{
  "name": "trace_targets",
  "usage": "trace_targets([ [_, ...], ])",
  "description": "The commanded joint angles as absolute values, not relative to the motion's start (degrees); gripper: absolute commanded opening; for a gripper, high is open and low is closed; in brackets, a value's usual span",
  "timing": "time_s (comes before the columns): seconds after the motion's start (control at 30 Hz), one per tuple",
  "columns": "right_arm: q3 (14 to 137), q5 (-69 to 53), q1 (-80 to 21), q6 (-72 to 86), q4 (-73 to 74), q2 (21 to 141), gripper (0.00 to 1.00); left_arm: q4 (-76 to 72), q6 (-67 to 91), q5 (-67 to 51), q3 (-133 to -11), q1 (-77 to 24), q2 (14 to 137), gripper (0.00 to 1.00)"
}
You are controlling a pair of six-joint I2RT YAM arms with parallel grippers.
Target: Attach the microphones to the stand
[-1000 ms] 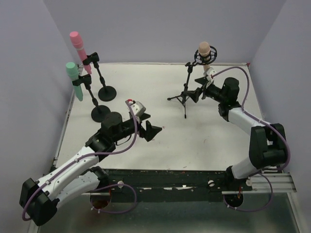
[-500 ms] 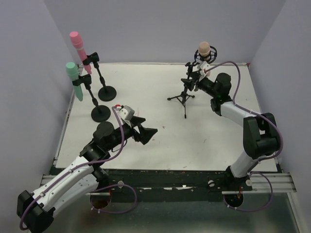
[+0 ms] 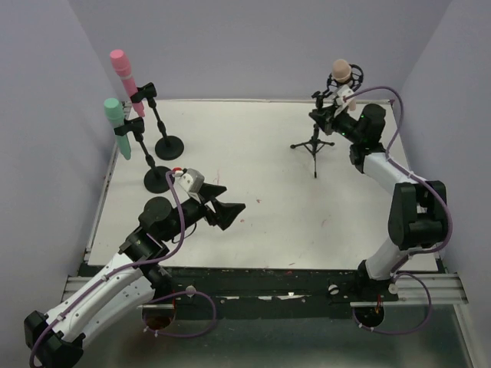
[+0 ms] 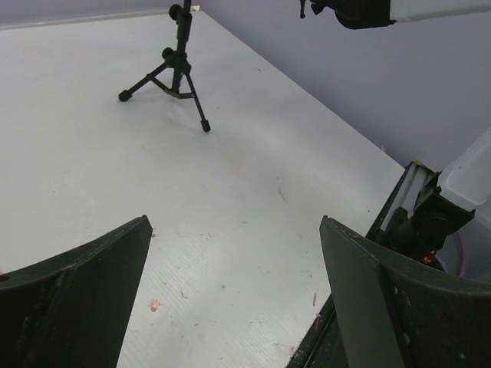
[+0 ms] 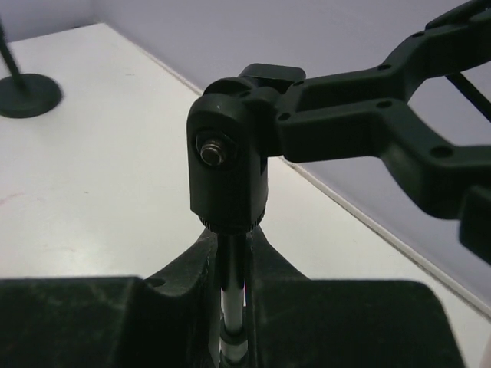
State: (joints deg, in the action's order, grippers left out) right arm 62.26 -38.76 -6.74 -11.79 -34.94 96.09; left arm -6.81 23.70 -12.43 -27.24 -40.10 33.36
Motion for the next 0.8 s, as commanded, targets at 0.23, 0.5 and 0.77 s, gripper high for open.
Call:
trace_targets([
  [0.23, 68.38, -43.42, 15.81, -6.68, -32.08, 95.09, 0.07, -5.18, 23.73, -11.86, -24.44, -40.08, 27.43, 0.99],
  [0.5, 67.24, -45.35, 18.72, -6.68, -30.23, 95.71, 0.11, -5.01, 23.73, -11.78, -22.94, -40.17, 25.23, 0.99],
  [0.77, 63.64, -47.10, 18.81, -6.24, -30.23, 94.57, 0.18, -3.78, 23.90, -11.69, -21.71, -40.08, 22.50, 0.99],
])
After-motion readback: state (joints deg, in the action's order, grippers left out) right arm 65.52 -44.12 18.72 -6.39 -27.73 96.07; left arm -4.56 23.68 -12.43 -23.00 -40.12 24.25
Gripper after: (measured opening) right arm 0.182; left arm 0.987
